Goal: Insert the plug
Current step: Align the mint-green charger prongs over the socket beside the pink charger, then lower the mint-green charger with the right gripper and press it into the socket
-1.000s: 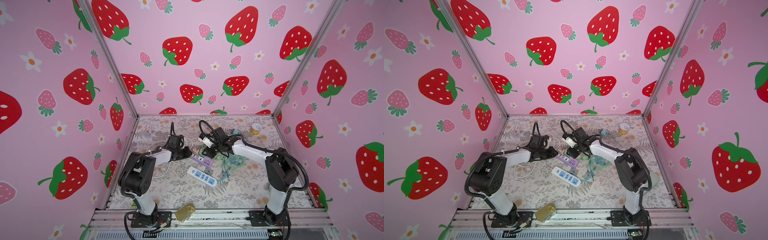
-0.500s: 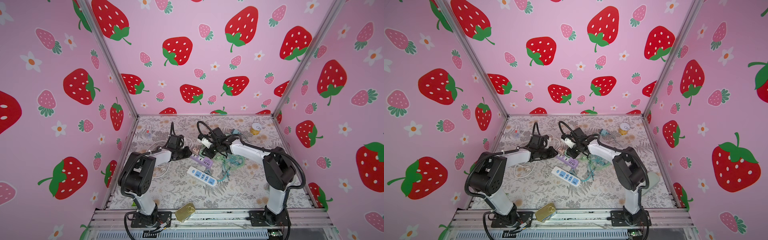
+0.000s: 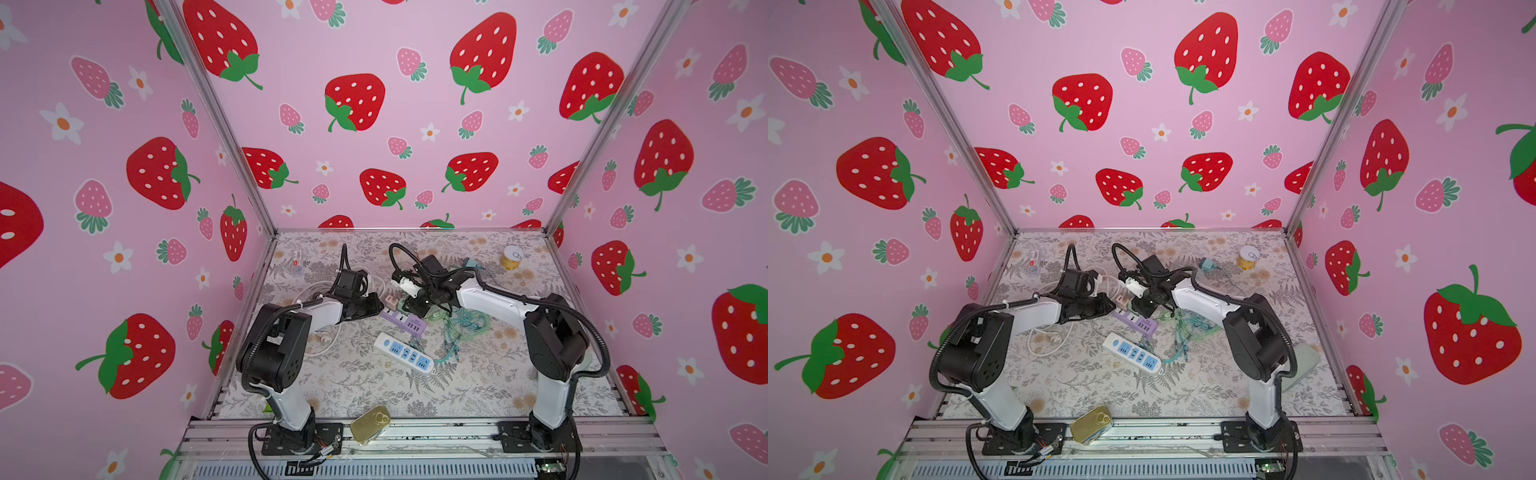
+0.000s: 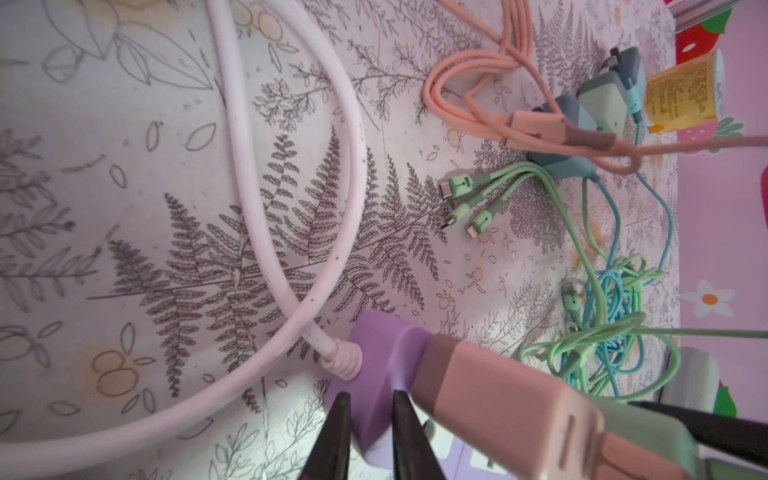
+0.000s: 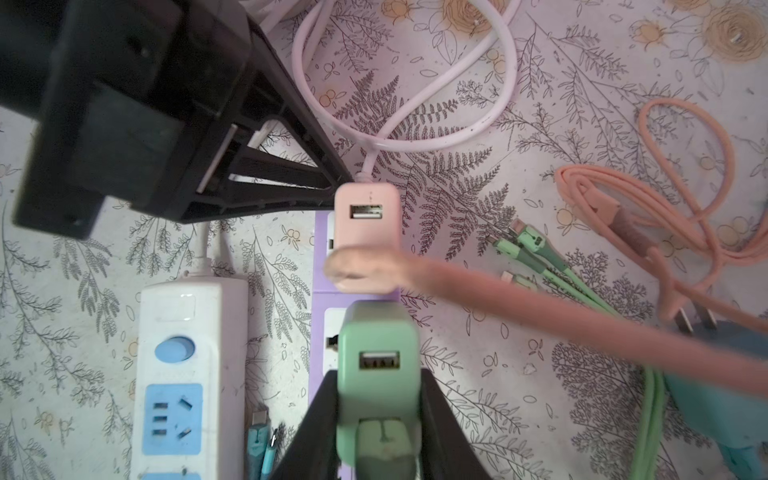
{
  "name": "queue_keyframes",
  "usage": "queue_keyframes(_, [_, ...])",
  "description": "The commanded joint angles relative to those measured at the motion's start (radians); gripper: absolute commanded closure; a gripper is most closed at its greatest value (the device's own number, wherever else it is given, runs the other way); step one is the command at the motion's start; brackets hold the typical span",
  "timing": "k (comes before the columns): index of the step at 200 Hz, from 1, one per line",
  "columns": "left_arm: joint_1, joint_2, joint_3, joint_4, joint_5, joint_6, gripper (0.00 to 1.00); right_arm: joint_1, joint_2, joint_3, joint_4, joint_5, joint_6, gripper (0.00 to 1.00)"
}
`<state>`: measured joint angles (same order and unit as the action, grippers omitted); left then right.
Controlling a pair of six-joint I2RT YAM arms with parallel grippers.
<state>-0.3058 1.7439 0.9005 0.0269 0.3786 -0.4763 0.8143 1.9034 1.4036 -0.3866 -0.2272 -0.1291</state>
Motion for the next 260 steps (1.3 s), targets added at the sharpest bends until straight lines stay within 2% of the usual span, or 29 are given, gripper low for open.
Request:
queue_keyframes(1, [0.006, 0.023, 0.002, -0.008, 0.003, -0.006, 0.79, 0.005, 0.005, 0.012, -0.079, 0.023, -0.021, 0.96])
queue_keyframes(107, [0.008, 0.022, 0.0, -0.005, 0.002, -0.009, 0.8, 0.006, -0.02, 0.014, -0.12, 0.057, -0.015, 0.96])
queue_keyframes(190, [0.011, 0.019, -0.007, -0.004, 0.008, -0.009, 0.8, 0.031, -0.006, -0.009, -0.08, 0.08, -0.009, 0.95])
queue_keyframes(260, [0.011, 0.042, 0.001, 0.016, 0.08, 0.002, 0.8, 0.034, 0.014, -0.025, -0.071, 0.098, -0.007, 0.96])
